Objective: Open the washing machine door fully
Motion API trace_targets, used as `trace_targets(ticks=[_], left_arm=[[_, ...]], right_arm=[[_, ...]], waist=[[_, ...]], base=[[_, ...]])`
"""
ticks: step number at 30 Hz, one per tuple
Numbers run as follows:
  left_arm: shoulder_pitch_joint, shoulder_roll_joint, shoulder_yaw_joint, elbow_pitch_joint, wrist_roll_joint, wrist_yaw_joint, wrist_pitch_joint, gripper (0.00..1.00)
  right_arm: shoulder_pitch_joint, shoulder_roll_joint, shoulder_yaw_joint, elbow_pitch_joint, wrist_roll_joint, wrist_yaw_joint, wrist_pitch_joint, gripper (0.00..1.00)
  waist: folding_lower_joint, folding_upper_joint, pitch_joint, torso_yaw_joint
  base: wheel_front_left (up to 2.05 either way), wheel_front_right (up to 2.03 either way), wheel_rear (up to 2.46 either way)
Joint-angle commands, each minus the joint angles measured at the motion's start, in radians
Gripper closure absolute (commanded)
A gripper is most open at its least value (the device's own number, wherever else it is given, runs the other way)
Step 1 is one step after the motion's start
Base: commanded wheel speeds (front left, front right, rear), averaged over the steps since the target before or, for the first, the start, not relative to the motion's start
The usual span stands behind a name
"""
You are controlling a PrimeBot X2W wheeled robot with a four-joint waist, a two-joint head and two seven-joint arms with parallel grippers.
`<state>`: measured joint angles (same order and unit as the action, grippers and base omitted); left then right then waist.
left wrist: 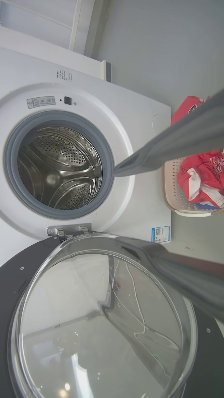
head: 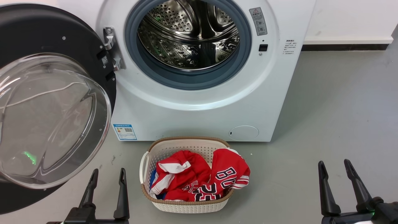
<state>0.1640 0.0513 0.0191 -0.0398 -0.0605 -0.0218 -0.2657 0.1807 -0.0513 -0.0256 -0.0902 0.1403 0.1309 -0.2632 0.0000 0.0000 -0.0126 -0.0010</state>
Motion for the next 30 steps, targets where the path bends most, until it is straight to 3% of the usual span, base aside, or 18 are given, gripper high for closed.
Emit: trace_targets(ticks=[1,14,15,19,30], left_arm=[[0.01,-0.001,-0.005,0.003,-0.006,0.005,0.002,0.0],[-0.008,-0.001,-0.027,0.034,-0.021,0.002,0.002,0.0],[-0.001,0.0,-0.029,0.036,-0.022,-0.002,0.0,1.0],[0.007,-0.001,-0.033,0.073,-0.029,-0.003,0.001,1.0],[-0.035,0.007,-0.024,0.103,-0.266,-0.018,0.049,1.0]], right_arm=[[0.009,0.002,0.0,-0.004,0.0,0.0,-0.002,0.0],[0.021,0.002,0.007,-0.005,0.004,0.0,-0.002,0.0],[0.01,0.0,0.006,0.001,0.0,0.0,0.0,1.0],[0.013,0.0,0.007,0.036,0.006,0.0,0.004,1.0],[-0.032,-0.015,0.012,0.077,0.242,0.0,0.044,1.0]], waist=[[0.0,0.0,-0.001,-0.003],[0.0,0.0,-0.001,-0.018],[0.0,0.0,-0.001,-0.018],[0.0,0.0,0.0,-0.019],[0.0,0.0,0.001,-0.017]], base=[[0.0,0.0,0.0],[0.0,0.0,0.0],[0.0,0.0,0.0],[0.0,0.0,0.0],[0.0,0.0,0.0]])
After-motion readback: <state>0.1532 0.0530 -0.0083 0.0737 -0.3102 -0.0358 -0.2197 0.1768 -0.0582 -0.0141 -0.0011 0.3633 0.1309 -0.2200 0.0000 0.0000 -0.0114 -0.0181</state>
